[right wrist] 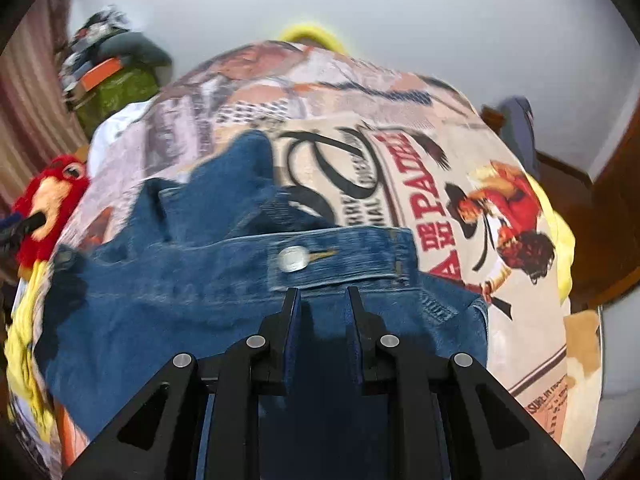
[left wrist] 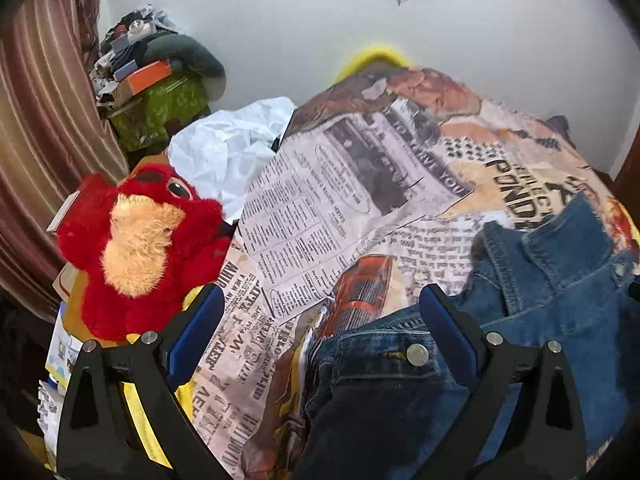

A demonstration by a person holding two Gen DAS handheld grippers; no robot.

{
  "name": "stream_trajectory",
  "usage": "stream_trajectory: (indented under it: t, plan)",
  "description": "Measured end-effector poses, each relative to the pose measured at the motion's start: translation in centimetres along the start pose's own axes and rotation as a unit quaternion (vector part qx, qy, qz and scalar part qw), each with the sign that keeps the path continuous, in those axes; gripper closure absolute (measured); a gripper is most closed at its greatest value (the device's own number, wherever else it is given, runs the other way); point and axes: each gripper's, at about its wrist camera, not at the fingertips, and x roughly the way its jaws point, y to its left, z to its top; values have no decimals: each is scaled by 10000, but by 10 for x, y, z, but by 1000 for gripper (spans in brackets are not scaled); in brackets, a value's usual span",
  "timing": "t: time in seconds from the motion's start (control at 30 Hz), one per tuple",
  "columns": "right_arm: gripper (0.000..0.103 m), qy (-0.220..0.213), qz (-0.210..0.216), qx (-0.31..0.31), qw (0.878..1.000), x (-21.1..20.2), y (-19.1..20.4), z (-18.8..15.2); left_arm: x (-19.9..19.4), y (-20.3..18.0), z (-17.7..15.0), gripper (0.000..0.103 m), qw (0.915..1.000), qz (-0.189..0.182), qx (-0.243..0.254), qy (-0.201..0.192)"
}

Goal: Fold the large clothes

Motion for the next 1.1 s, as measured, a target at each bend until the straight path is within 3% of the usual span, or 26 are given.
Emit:
stream_trajectory:
  t: [0.2, 0.4, 0.6, 0.7, 0.77, 0.8, 0.87, 0.9, 0.93, 1.03, 1.1]
  plan:
    - [86, -251, 539, -607, 9964, -40, 52, -10, -36, -9, -20, 3, 9987, -461, 194, -76]
    - [86, 242, 1265, -1055, 9860, -39, 113, -28, -45, -37, -53, 3, 9926, -1021, 643, 152]
    - [86, 749, 802, -1675, 9797, 10, 142, -60, -11, -63, -94, 3, 9846, -1296, 839, 823]
    - [86, 409, 896, -1831, 9781, 8, 138, -68, 13, -71, -115, 3, 9820, -1127, 934, 1192]
    - [85, 350, 843, -2042, 9747, 5, 137, -72, 22, -74, -128, 3, 9807, -1043, 1113, 1222]
    - [80, 340, 818, -2078, 9742, 5, 136, -75, 20, -73, -132, 3, 9818, -1076, 1139, 1075]
    - [40, 309, 500, -2123, 9754, 3, 131, -80, 16, -69, -136, 1, 9835, -955, 1186, 975]
    - [9, 297, 220, -2128, 9764, 4, 129, -82, 16, -67, -138, 1, 9842, -864, 1203, 972]
    - [6, 249, 21, -2098, 9774, 5, 122, -83, 15, -63, -141, 1, 9846, -815, 1194, 985]
    - [6, 480, 480, -1630, 9843, 10, 92, -86, 11, -49, -148, 1, 9865, -638, 1117, 1015]
    - [6, 523, 528, -1300, 9887, 8, 73, -85, 10, -36, -150, 0, 9876, -705, 940, 1044]
